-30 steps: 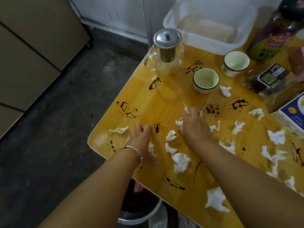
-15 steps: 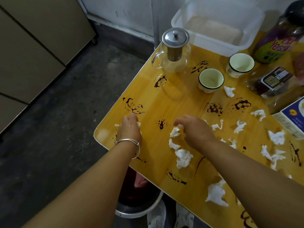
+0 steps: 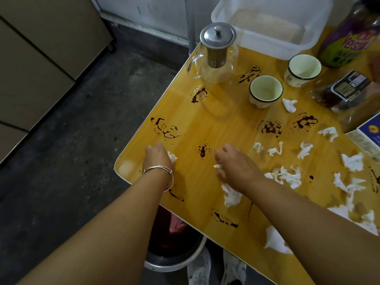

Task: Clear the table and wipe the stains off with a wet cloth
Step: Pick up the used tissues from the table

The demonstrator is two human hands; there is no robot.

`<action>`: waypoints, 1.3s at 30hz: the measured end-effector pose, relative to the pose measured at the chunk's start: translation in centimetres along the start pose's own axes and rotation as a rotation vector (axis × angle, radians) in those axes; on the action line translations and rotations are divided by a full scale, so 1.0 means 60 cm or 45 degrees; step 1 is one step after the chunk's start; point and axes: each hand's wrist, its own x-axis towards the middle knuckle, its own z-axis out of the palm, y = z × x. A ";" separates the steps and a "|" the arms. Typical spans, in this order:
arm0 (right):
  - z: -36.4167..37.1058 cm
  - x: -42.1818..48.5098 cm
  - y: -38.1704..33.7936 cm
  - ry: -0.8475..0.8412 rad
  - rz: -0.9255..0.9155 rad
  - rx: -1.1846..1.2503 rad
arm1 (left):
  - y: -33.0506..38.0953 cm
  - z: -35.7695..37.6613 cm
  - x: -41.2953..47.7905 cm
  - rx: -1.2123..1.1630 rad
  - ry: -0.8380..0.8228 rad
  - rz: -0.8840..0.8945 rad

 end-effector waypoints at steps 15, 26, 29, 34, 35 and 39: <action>-0.067 -0.049 0.084 0.298 0.598 0.046 | 0.109 0.012 -0.084 0.000 -0.397 0.690; -0.046 -0.021 0.097 0.176 0.823 0.115 | 0.126 0.083 -0.096 0.445 -0.519 1.132; -0.032 -0.012 0.099 0.225 0.680 0.053 | 0.131 0.077 -0.087 0.323 -0.436 1.086; -0.038 -0.022 0.112 0.249 0.504 0.162 | 0.158 0.063 -0.088 0.106 -0.241 0.977; -0.045 -0.028 0.119 0.267 0.481 0.218 | 0.164 0.064 -0.090 0.126 -0.261 0.976; -0.074 -0.052 0.155 0.346 0.493 0.410 | 0.183 0.079 -0.093 0.302 -0.306 0.957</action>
